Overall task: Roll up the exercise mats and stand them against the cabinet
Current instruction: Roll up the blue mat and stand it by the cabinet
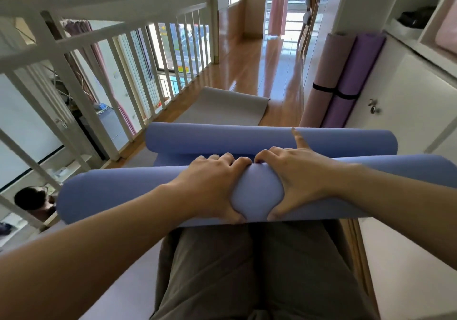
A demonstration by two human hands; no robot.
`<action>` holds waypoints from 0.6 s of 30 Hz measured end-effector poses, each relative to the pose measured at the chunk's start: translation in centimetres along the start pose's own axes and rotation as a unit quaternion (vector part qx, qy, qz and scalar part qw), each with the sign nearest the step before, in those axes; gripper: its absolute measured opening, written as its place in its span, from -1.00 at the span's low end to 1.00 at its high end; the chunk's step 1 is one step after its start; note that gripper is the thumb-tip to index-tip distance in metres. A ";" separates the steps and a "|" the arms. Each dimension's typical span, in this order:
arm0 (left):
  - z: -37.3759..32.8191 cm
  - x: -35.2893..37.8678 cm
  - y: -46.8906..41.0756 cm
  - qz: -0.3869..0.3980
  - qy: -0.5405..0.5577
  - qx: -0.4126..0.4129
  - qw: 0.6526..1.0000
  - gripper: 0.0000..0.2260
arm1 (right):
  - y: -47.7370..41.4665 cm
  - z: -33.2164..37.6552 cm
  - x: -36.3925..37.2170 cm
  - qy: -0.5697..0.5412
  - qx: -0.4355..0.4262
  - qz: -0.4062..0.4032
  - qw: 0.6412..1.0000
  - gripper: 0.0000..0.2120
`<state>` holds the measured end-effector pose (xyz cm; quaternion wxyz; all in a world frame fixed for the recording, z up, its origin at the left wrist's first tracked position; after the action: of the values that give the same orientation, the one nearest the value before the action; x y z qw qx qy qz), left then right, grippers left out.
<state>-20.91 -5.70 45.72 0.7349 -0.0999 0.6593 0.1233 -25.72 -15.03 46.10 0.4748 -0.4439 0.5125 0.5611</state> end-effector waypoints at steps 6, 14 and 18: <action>0.2 1.8 -0.3 0.060 0.044 0.015 0.997 -0.09 | -0.8 -0.7 0.9 -0.059 0.023 0.026 0.998 -0.15; 0.6 1.8 -1.4 0.086 0.030 0.032 0.995 -0.11 | -3.8 -7.4 0.3 -0.063 0.141 -0.018 0.988 -0.68; 0.5 2.1 -1.6 0.098 0.027 0.033 0.994 -0.11 | -5.1 -8.6 -0.9 -0.055 0.149 -0.083 0.984 -0.56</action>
<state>-19.73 -6.98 43.69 0.7040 -0.0141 0.6895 0.1699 -20.48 -23.60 45.47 0.6079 -0.3771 0.5250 0.4610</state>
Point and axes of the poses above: each hand's wrist, its own y-axis away from the middle knuckle, its own x-axis out of the palm, z = x × y, the point moved 9 cm from there along -y, towards the middle knuckle, and after that the axes turned 7 degrees about -y, right-handed, at the moved point
